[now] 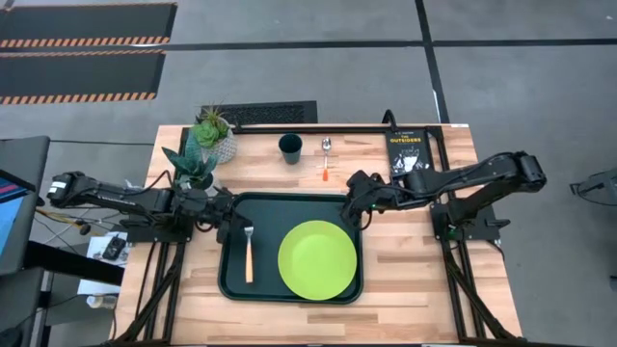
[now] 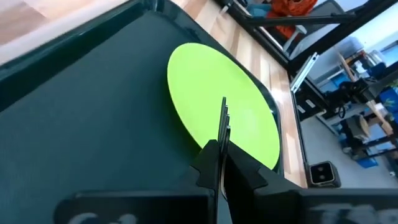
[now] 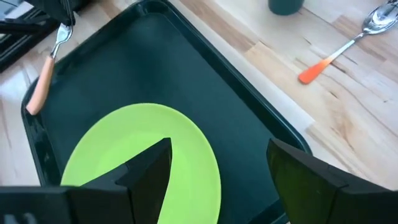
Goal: Pick and place plate/cup/fork/spoon on tray
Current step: Put the orange fork on the black tray to the left of the green plate
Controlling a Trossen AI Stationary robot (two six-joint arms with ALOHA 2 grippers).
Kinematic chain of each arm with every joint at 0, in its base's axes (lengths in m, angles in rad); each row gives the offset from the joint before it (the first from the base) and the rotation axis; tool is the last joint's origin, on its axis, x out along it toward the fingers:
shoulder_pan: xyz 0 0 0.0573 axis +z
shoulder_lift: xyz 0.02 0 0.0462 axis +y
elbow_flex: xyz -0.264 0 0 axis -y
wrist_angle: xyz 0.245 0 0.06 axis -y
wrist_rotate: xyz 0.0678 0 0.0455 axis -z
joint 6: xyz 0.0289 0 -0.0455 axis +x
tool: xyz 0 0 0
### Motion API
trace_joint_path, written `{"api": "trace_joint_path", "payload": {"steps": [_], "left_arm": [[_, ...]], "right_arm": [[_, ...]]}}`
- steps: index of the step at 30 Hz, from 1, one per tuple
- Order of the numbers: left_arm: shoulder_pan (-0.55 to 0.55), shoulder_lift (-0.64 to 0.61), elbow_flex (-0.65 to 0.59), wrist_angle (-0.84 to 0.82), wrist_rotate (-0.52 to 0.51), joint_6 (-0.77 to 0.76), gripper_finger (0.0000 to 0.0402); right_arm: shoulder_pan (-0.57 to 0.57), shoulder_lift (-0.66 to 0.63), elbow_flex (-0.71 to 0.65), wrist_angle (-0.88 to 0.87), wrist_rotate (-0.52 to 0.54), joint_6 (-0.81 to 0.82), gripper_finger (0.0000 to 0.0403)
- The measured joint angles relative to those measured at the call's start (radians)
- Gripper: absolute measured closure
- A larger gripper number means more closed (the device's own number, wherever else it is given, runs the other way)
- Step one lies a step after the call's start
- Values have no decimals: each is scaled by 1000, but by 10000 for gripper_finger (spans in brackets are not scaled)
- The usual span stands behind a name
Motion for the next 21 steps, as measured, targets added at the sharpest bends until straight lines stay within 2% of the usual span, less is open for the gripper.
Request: {"api": "trace_joint_path", "payload": {"steps": [13,21], "left_arm": [[0,1,0,41,-81,102,401],[0,1,0,40,-100,166,401]], "right_arm": [[1,82,1,46,-9,55,117],[0,71,1,53,-8,55,117]]}}
